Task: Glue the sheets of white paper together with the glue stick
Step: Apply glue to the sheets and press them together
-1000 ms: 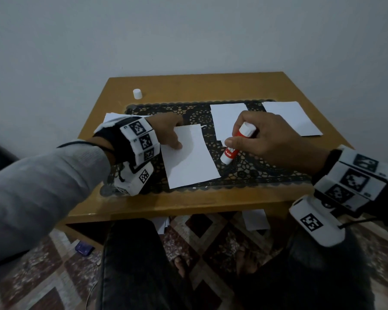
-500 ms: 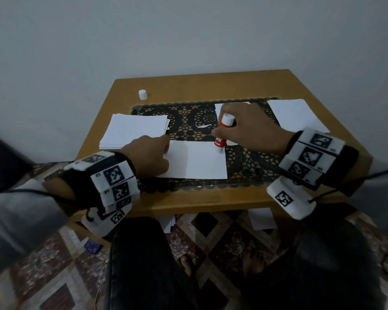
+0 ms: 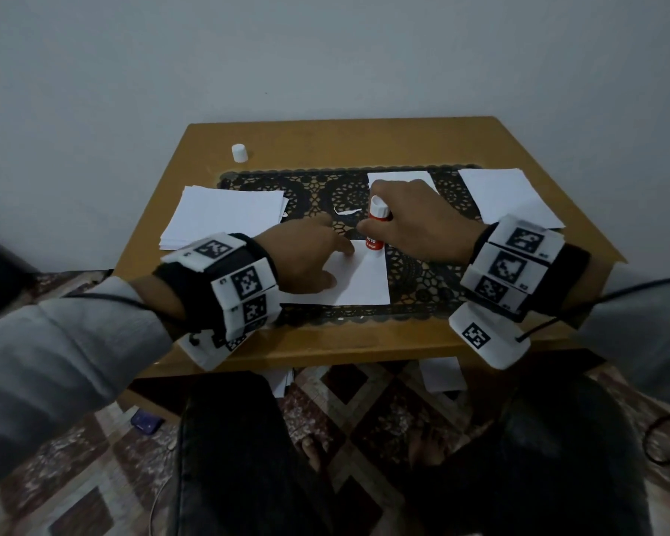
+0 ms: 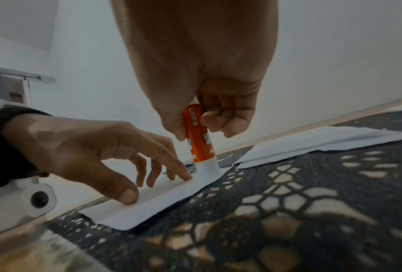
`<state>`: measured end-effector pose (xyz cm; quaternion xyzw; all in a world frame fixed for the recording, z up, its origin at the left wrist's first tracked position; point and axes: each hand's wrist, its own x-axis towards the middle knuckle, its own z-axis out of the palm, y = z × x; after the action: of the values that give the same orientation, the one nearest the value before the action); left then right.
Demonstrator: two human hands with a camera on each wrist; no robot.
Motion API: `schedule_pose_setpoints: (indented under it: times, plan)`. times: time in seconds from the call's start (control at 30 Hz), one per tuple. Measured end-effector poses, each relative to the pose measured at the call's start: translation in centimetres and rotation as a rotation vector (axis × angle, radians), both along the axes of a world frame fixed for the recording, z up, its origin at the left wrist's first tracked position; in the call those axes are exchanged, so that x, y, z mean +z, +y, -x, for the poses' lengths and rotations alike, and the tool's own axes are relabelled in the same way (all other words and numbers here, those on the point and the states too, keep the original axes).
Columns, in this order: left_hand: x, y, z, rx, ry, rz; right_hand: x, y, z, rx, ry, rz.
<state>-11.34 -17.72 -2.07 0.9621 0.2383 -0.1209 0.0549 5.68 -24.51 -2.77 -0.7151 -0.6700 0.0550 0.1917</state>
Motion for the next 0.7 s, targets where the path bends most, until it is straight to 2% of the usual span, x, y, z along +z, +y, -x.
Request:
schedule_pose_setpoints:
  times: [0.5, 0.6, 0.7]
  plan:
    - [-0.5, 0.9, 0.0, 0.002, -0.032, 0.003, -0.7, -5.4, 2.4, 0.154, 0.089, 0.013]
    - [-0.3, 1.0, 0.1, -0.008, -0.03, 0.02, 0.7, -5.9, 1.9, 0.156, 0.197, 0.06]
    - [-0.3, 1.2, 0.3, -0.033, -0.021, 0.009, 3.1, -5.3, -0.1, 0.051, 0.292, 0.063]
